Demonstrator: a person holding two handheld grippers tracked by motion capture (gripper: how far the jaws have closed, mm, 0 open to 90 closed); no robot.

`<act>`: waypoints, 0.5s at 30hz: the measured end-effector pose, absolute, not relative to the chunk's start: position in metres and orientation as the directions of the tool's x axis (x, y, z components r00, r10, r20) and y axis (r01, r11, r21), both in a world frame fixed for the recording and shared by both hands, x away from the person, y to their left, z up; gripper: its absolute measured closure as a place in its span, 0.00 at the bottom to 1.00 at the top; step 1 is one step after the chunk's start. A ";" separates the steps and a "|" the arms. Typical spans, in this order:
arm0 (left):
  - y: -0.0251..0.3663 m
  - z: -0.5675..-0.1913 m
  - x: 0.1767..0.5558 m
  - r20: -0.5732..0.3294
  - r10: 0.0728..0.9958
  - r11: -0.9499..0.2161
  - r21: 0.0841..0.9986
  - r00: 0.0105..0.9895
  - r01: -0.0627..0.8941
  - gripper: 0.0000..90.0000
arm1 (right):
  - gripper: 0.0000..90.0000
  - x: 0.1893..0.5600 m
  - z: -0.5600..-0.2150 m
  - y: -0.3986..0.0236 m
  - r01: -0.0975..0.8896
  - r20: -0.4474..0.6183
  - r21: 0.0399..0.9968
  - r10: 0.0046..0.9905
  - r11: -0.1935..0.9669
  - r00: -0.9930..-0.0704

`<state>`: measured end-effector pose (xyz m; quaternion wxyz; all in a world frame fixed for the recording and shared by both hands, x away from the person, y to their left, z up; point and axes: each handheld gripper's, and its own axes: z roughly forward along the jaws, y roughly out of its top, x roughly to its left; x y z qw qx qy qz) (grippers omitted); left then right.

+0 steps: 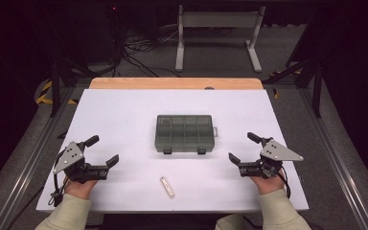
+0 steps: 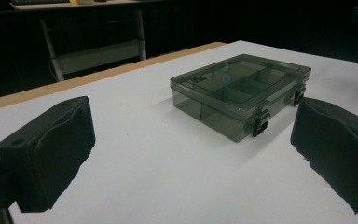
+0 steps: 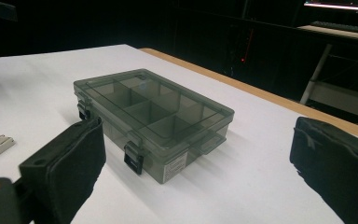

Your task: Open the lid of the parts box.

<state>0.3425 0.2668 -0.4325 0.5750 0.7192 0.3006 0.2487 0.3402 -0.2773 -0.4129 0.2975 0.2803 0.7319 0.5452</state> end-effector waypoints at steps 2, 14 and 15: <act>0.265 -0.432 0.344 0.006 0.719 -0.152 0.977 0.695 0.149 0.01 | 0.05 0.341 -0.413 -0.277 0.086 -0.127 0.966 0.734 0.245 -0.668; 0.247 -0.417 0.363 -0.010 0.699 -0.147 0.977 0.715 0.157 0.01 | 0.05 0.351 -0.403 -0.265 0.085 -0.124 0.965 0.718 0.247 -0.685; 0.245 -0.417 0.364 -0.009 0.698 -0.148 0.977 0.716 0.156 0.01 | 0.05 0.352 -0.402 -0.264 0.085 -0.123 0.965 0.717 0.247 -0.686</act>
